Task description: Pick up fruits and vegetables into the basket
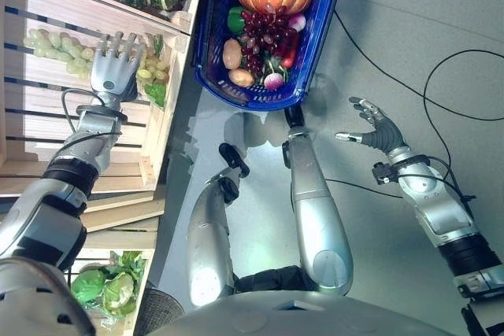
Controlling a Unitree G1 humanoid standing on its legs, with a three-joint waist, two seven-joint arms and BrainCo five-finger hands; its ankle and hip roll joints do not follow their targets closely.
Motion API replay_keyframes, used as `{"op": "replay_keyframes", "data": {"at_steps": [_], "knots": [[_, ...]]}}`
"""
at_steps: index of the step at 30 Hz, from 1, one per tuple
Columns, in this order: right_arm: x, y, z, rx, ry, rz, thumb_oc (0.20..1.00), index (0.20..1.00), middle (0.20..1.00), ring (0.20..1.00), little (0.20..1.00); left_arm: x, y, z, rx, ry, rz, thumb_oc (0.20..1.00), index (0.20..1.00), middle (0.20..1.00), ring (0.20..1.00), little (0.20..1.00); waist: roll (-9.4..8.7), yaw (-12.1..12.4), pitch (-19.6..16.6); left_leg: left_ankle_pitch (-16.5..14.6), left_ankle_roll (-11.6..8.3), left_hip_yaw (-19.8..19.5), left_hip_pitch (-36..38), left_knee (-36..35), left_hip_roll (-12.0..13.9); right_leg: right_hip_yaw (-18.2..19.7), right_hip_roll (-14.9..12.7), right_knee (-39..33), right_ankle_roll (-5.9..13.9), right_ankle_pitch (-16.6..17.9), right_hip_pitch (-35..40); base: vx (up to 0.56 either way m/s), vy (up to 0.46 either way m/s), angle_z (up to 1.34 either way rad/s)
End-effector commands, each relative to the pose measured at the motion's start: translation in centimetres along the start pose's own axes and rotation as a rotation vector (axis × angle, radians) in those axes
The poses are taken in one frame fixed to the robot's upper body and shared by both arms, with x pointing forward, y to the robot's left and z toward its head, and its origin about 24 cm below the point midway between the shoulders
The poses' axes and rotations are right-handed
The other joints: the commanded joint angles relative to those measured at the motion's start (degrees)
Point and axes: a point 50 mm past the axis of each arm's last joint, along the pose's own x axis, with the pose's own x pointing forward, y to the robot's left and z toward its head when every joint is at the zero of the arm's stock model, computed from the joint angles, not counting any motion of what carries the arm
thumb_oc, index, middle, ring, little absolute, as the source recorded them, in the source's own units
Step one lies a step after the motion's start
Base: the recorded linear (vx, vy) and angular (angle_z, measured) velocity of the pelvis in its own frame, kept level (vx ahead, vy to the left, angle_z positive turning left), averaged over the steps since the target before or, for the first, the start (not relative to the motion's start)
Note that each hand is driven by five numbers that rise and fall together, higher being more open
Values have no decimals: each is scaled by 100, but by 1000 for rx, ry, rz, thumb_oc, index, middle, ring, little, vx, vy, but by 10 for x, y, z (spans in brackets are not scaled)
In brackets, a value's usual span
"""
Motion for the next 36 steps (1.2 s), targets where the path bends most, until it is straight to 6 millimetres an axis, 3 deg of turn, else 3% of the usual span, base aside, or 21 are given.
{"op": "replay_keyframes", "data": {"at_steps": [1,19,27,36], "knots": [[-8,0,9,9,-78,-19,1000,1000,1000,1000,1000,-9,-2,-37,169,109,30,1000,1000,1000,1000,1000,46,-220,-227,-245,178,-8,-689,428,47,-238,17,99,354,-492,-90,0,0,0],[3,0,21,96,-142,-51,1000,1000,1000,1000,1000,18,9,-42,140,207,-35,1000,1000,1000,1000,1000,-42,-270,-227,-379,186,-48,-1464,790,170,-162,121,371,331,-446,-864,-1,-2,-1],[7,0,19,129,-132,-52,1000,1000,1000,1000,1000,15,-5,-41,-4,303,-167,1000,1000,1000,1000,1000,-77,-275,-227,-379,172,-53,-1610,827,188,-165,140,415,318,-441,-1016,-1,-1,0],[12,2,22,148,-145,-63,1000,1000,1000,1000,1000,8,-13,-49,101,361,-227,1000,1000,1000,1000,1000,-122,-260,-227,-342,142,-67,-1744,843,206,-193,120,392,305,-400,-1134,0,0,0]]}}
